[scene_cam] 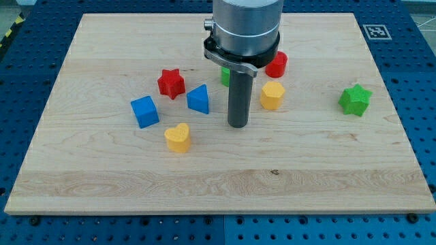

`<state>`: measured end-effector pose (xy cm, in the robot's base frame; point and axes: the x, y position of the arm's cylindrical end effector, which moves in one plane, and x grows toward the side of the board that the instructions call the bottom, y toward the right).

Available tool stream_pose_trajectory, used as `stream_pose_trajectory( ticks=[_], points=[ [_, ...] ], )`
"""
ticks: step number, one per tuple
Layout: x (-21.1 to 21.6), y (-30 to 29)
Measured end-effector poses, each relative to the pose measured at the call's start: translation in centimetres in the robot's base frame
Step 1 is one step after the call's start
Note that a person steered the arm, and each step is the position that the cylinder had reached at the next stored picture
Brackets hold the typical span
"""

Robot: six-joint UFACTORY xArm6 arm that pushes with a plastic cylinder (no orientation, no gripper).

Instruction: Move green circle towards center left

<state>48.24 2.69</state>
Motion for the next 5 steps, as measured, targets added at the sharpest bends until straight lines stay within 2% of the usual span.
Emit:
stream_pose_trajectory(
  ticks=[1, 2, 3, 5],
  points=[
    [-4.1, 2.8],
    [-4.2, 3.0],
    [-7.9, 4.9],
    [-10.1, 2.4]
  ],
)
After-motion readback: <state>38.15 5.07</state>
